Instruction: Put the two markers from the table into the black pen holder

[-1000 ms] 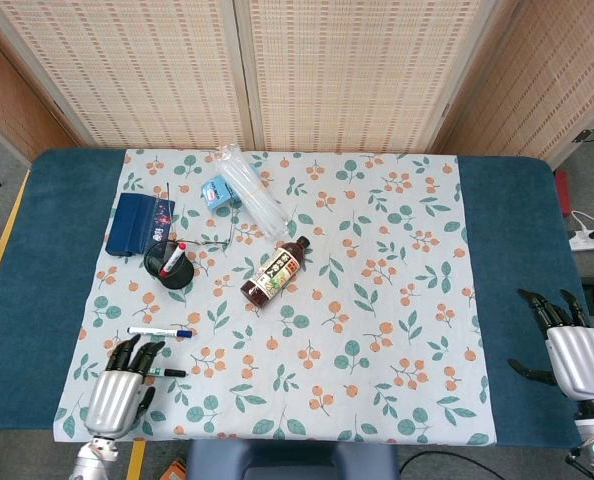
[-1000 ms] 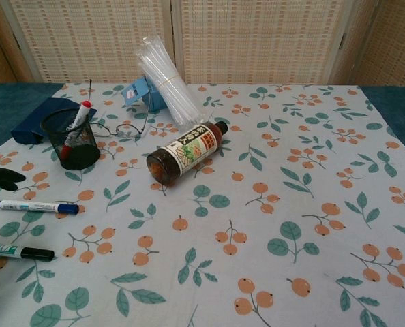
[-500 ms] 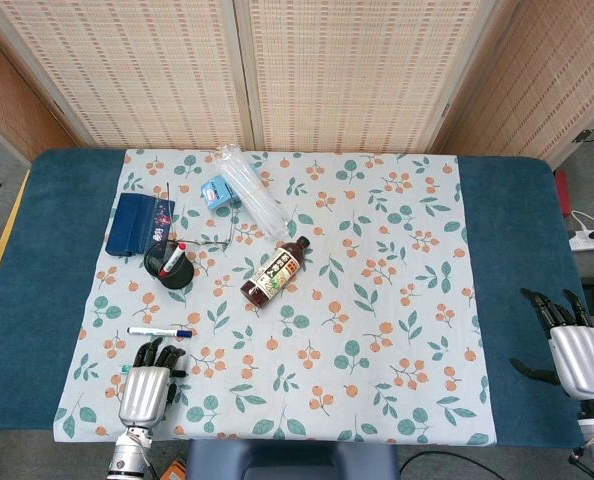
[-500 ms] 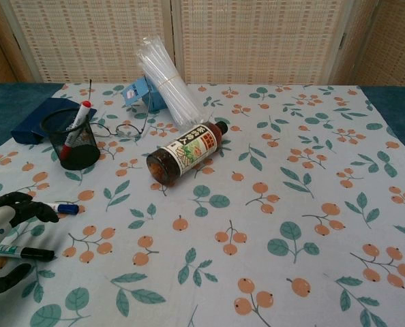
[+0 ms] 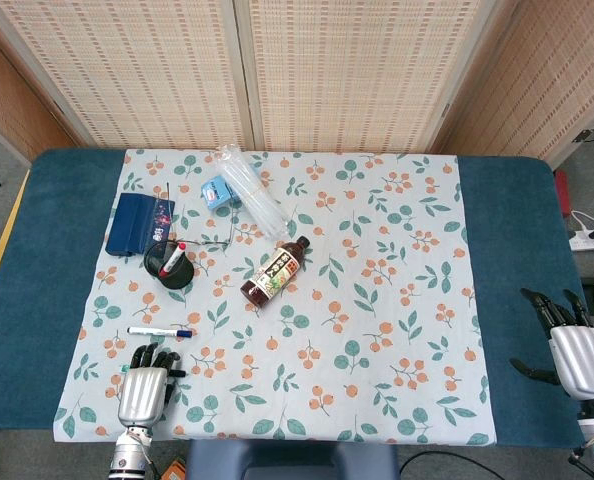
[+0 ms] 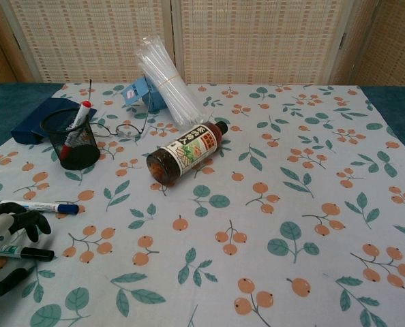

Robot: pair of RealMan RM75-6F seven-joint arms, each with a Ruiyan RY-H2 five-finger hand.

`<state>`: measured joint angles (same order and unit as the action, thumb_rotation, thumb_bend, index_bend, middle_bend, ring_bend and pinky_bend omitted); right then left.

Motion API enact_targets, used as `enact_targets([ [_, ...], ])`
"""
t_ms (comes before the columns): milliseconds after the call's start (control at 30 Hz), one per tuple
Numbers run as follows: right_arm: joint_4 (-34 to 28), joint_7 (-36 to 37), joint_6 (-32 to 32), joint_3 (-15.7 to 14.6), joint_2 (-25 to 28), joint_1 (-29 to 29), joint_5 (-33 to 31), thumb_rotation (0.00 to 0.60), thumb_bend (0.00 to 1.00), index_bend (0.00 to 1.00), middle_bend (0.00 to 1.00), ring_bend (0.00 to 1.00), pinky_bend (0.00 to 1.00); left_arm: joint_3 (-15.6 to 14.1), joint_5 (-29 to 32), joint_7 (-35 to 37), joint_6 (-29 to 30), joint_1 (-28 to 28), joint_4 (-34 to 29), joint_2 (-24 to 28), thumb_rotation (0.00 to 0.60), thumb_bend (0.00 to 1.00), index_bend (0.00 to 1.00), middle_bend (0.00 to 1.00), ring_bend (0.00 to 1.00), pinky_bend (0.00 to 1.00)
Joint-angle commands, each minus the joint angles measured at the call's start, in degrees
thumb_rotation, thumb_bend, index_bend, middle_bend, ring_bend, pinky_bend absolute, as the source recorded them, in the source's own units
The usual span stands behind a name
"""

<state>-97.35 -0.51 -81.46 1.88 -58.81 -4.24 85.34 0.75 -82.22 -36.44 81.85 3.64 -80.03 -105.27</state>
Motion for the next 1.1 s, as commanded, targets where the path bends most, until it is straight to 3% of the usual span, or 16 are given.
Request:
enact_targets([
  [33, -0.1, -0.1, 0.0, 0.0, 0.0, 0.0, 0.1, 0.600, 0.00, 0.11, 0.16, 0.23, 0.04, 0.1, -0.3, 0.0, 0.7, 0.1, 0.9, -0.4, 0.600, 0.30, 0.38, 0.41, 0.16, 0.17],
  [333, -0.1, -0.4, -0.1, 0.0, -0.1, 0.0, 0.1, 0.600, 0.00, 0.11, 0.16, 0.23, 0.04, 0.0, -0.3, -0.1, 1.4, 0.3, 1.8, -0.6, 0.600, 0.30, 0.42, 0.46, 0.19, 0.18],
  [633, -0.2, -0.8, -0.1, 0.0, -0.2, 0.0, 0.1, 0.600, 0.00, 0.11, 0.16, 0.24, 0.04, 0.1, -0.6, 1.5, 1.5, 0.7, 4.0, -1.4, 0.600, 0.30, 0.41, 0.44, 0.20, 0.19],
  [967, -0.1, -1.1, 0.2, 0.1, -0.3, -0.1, -0.3, 0.600, 0.00, 0.11, 0.16, 0.24, 0.04, 0.4, -0.4, 1.9, 2.8, 0.4, 6.2, -2.4, 0.600, 0.30, 0.46, 0.67, 0.29, 0.22],
  [1100, -0.2, -1.4, 0.2, 0.0, -0.3, -0.1, -0.2, 0.600, 0.00, 0.12, 0.16, 0.24, 0.04, 0.3, -0.6, 2.4, 3.2, 0.3, 6.6, -2.6, 0.600, 0.31, 0.47, 0.70, 0.31, 0.23],
])
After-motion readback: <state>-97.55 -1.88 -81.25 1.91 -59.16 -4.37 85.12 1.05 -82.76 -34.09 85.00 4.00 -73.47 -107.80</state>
